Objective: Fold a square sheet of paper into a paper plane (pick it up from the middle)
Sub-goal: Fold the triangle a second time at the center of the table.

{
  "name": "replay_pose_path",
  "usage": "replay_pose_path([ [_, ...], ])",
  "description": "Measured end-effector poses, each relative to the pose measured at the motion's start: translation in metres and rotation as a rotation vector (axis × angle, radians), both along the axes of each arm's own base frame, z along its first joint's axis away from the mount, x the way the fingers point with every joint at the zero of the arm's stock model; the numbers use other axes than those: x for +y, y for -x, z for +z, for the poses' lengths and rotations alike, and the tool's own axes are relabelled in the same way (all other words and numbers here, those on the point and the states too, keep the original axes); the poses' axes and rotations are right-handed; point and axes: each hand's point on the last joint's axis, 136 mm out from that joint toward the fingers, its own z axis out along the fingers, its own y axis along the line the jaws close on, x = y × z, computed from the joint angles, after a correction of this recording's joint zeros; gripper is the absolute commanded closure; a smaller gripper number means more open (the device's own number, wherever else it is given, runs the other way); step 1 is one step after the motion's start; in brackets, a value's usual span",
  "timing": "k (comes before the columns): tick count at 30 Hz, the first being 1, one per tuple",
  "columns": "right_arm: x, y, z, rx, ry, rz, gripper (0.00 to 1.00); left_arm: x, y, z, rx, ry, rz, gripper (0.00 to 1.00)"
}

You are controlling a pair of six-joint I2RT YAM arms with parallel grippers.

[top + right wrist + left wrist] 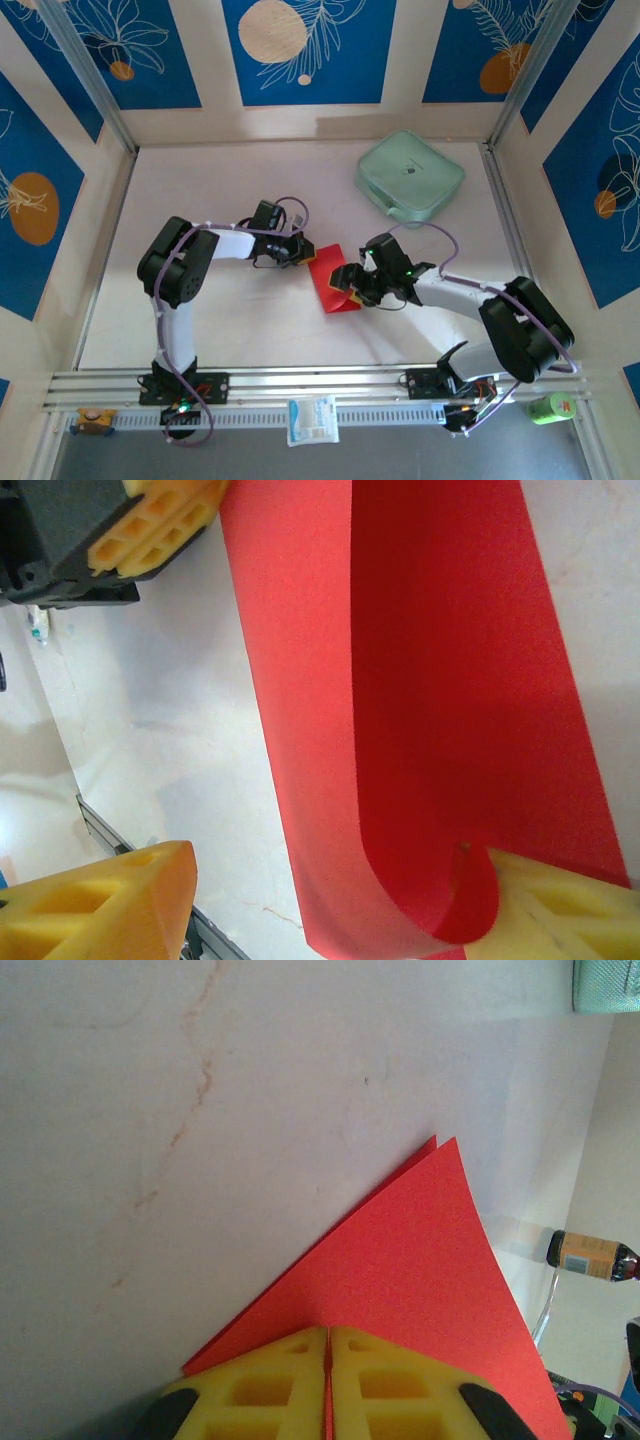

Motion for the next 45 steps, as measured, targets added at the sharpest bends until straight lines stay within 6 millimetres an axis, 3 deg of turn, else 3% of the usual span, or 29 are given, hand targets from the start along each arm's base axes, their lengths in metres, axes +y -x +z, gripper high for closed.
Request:
replay_pose_path([
  [12, -0.001, -0.012, -0.002, -0.016, -0.069, 0.05, 0.42, 0.0, 0.0, 0.0, 0.003, 0.0, 0.002, 0.89],
  [30, -0.004, -0.025, -0.004, -0.047, -0.135, 0.136, 0.45, 0.0, 0.0, 0.0, 0.005, 0.0, 0.003, 0.89],
  [41, 0.0, -0.024, -0.005, -0.033, -0.175, 0.195, 0.71, 0.0, 0.0, 0.001, 0.006, 0.001, 0.004, 0.87],
  [45, -0.002, -0.021, -0.01, -0.004, -0.164, 0.188, 0.85, -0.001, 0.0, 0.004, 0.003, 0.008, -0.001, 0.77],
])
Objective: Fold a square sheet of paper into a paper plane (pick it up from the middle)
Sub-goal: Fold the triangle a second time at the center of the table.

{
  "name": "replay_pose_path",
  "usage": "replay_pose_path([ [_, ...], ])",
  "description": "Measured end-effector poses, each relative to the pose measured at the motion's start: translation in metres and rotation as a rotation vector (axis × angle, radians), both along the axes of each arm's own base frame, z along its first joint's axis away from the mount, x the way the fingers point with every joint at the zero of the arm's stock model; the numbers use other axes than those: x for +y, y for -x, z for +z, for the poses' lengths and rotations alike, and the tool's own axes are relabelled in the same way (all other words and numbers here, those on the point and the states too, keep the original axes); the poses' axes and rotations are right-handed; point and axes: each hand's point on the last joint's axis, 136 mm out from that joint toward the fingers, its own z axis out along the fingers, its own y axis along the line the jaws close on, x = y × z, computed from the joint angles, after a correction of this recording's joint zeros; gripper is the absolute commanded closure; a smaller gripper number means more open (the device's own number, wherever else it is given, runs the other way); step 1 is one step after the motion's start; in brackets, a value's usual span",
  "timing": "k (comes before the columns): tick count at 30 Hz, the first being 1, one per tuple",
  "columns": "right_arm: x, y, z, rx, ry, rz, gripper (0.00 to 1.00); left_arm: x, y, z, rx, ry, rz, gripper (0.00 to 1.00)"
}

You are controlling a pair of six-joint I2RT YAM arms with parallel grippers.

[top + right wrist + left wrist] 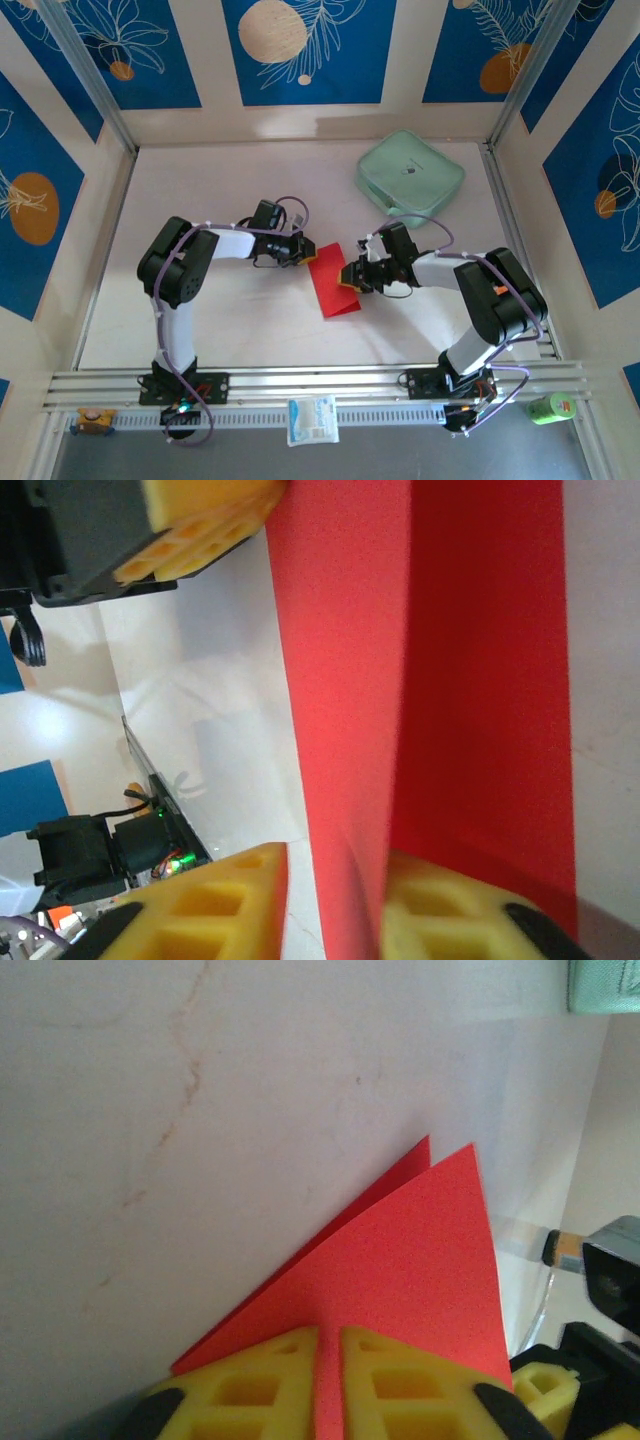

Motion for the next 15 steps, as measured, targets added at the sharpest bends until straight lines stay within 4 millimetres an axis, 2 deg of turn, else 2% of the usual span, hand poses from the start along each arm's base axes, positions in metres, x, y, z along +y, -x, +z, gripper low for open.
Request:
replay_pose_path([
  [4, -0.002, 0.0, -0.004, 0.027, 0.019, -0.024, 0.94, 0.0, 0.001, 0.013, -0.015, -0.001, -0.007, 0.58],
  [7, -0.003, -0.001, -0.007, 0.067, 0.042, -0.074, 0.97, 0.001, 0.001, 0.038, -0.063, 0.001, -0.008, 0.52],
  [13, 0.007, 0.009, -0.013, 0.137, 0.116, -0.186, 0.96, 0.012, 0.0, 0.119, -0.292, 0.017, -0.007, 0.53],
  [15, 0.015, 0.014, -0.009, 0.136, 0.129, -0.214, 0.94, 0.017, 0.005, 0.138, -0.363, 0.02, -0.004, 0.55],
])
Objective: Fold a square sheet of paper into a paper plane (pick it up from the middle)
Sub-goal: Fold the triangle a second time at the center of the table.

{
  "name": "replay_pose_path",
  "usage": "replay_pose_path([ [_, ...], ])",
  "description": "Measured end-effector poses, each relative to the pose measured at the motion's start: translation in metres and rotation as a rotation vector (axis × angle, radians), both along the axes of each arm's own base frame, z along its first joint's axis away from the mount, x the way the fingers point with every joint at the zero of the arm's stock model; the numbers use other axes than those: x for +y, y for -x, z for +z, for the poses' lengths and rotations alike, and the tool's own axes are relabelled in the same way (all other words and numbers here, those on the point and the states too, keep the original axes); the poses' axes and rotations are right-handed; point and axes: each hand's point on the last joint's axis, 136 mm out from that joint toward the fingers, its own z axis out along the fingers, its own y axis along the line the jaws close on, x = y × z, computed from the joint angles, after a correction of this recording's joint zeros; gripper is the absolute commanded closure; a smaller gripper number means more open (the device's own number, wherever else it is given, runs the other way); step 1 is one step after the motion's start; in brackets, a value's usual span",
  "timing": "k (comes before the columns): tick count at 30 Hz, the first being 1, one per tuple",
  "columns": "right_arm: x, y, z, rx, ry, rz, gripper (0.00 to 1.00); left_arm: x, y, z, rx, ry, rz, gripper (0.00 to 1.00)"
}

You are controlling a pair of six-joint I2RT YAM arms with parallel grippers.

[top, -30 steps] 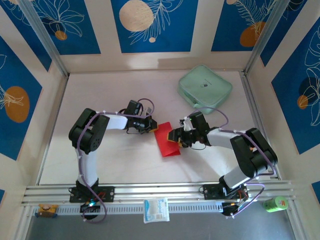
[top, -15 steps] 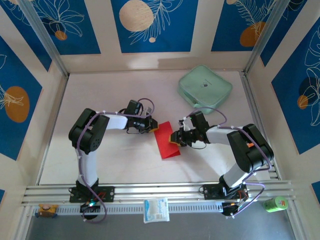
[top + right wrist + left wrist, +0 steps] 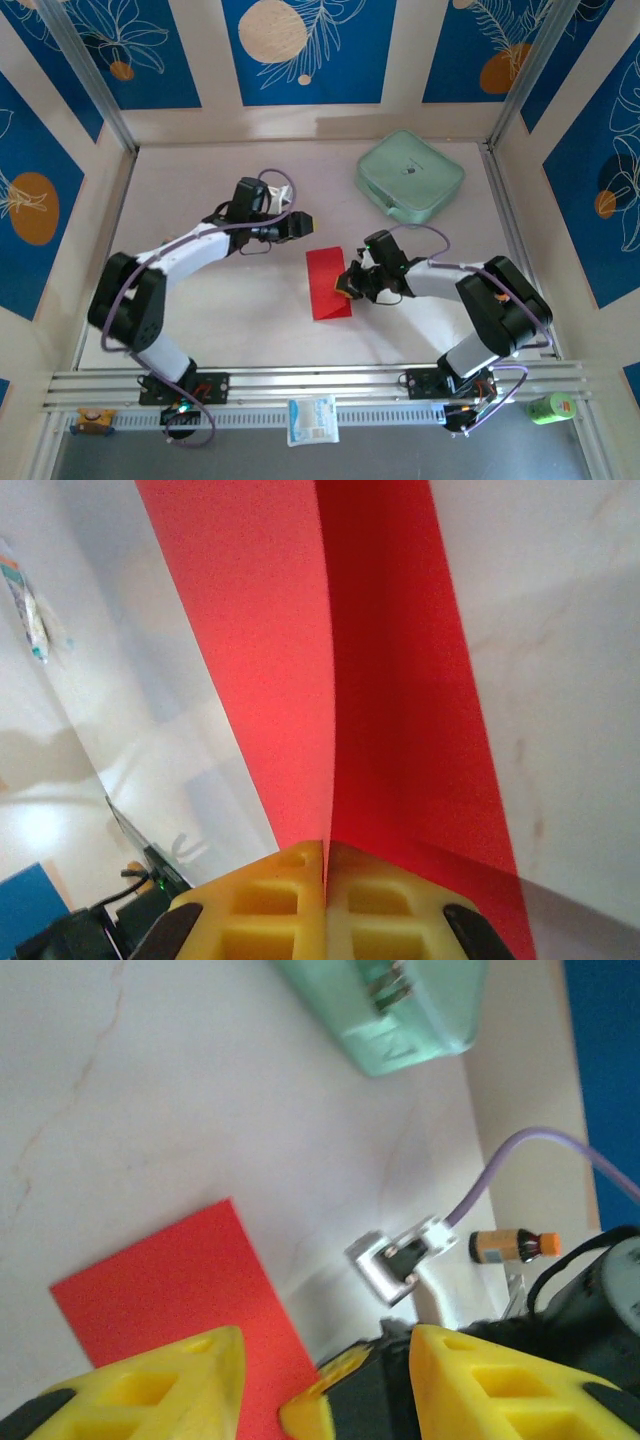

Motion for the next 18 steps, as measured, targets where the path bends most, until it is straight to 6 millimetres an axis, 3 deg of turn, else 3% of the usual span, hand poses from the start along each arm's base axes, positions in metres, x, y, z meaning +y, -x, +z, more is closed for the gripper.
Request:
replay_pose_path([
  [3, 0.01, 0.006, 0.002, -0.003, 0.013, -0.015, 0.89, 0.01, 0.014, 0.006, -0.046, -0.009, 0.002, 0.58],
  [9, 0.012, 0.006, 0.001, -0.018, 0.036, -0.014, 0.74, 0.025, 0.046, -0.024, -0.024, -0.064, -0.016, 0.6],
  [12, 0.012, 0.002, 0.004, -0.036, 0.023, 0.005, 0.74, 0.025, 0.06, -0.028, -0.051, -0.077, -0.041, 0.61],
  [18, 0.011, -0.009, 0.006, -0.052, -0.009, 0.046, 0.85, 0.013, 0.082, -0.014, -0.183, -0.058, -0.108, 0.61],
])
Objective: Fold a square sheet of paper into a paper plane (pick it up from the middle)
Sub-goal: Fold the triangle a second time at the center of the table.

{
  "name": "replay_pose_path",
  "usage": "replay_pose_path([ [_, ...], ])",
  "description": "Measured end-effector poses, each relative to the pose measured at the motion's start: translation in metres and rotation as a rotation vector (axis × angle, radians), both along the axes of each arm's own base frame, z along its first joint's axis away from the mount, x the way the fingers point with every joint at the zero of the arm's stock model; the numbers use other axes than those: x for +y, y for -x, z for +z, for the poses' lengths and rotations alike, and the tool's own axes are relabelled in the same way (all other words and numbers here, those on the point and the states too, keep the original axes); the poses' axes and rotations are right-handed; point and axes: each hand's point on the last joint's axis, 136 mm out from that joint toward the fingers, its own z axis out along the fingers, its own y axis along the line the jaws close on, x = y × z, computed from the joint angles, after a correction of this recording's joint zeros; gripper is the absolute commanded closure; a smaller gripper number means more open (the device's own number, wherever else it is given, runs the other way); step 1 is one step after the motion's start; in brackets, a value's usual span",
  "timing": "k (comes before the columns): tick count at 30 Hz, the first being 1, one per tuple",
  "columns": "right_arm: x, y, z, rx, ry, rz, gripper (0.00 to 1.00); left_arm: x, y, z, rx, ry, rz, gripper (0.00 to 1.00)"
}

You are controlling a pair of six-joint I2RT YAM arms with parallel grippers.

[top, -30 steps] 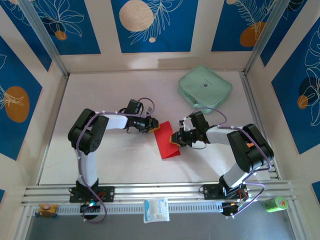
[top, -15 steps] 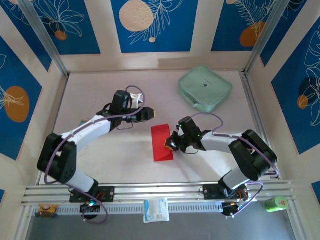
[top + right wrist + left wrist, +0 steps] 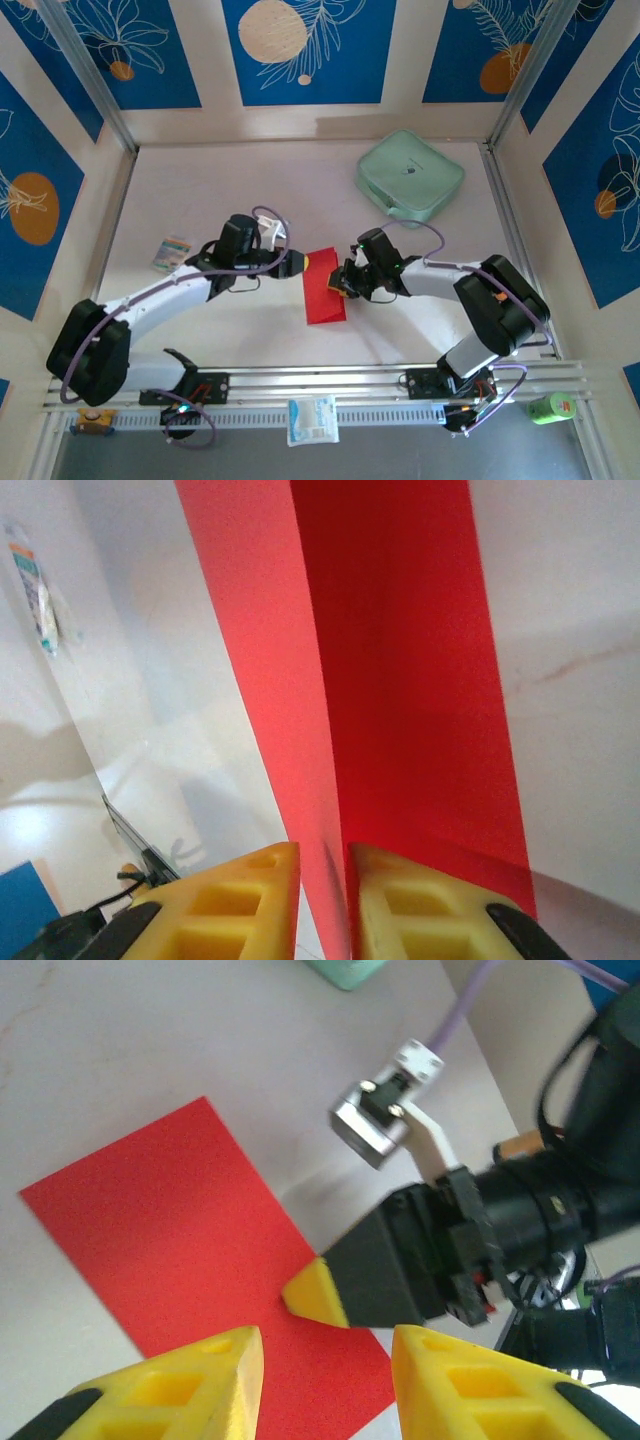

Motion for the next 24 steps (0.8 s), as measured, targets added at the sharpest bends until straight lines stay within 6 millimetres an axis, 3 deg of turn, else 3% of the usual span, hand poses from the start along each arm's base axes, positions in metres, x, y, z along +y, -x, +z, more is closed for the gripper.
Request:
replay_pose_path([
  [5, 0.0, -0.008, 0.0, 0.004, -0.021, 0.022, 0.94, -0.016, 0.019, -0.002, -0.067, -0.013, -0.067, 0.6],
  [11, -0.003, -0.009, 0.001, 0.023, -0.042, 0.019, 0.95, -0.043, 0.055, -0.012, -0.156, -0.098, -0.17, 0.54],
  [18, -0.002, -0.008, 0.001, 0.035, -0.052, 0.02, 0.95, -0.06, 0.091, -0.045, -0.248, -0.32, -0.265, 0.45],
  [22, -0.002, -0.007, 0.001, 0.039, -0.054, 0.023, 0.95, -0.072, 0.102, -0.056, -0.326, -0.437, -0.316, 0.4],
  [24, -0.001, -0.007, 0.001, 0.043, -0.056, 0.024, 0.94, -0.08, 0.104, -0.06, -0.367, -0.488, -0.332, 0.31],
])
